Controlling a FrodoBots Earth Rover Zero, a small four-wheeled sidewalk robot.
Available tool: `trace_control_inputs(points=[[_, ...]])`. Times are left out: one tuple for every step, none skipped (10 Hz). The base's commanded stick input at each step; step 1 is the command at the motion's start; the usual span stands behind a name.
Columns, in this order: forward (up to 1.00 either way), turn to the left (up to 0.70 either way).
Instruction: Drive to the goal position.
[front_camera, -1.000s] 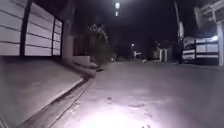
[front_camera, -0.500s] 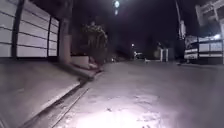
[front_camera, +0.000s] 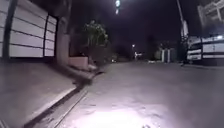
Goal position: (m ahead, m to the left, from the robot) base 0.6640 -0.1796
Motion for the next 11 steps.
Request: trace_control_inputs(points=[[0.70, 0.00], [0.70, 0.00], [0.70, 0.00], [0.70, -0.01], [0.70, -0.21], [0.70, -0.35], [0.70, -0.35], [0.70, -0.21], [0.70, -0.03], [0.70, 0.00], [0.70, 0.00]])
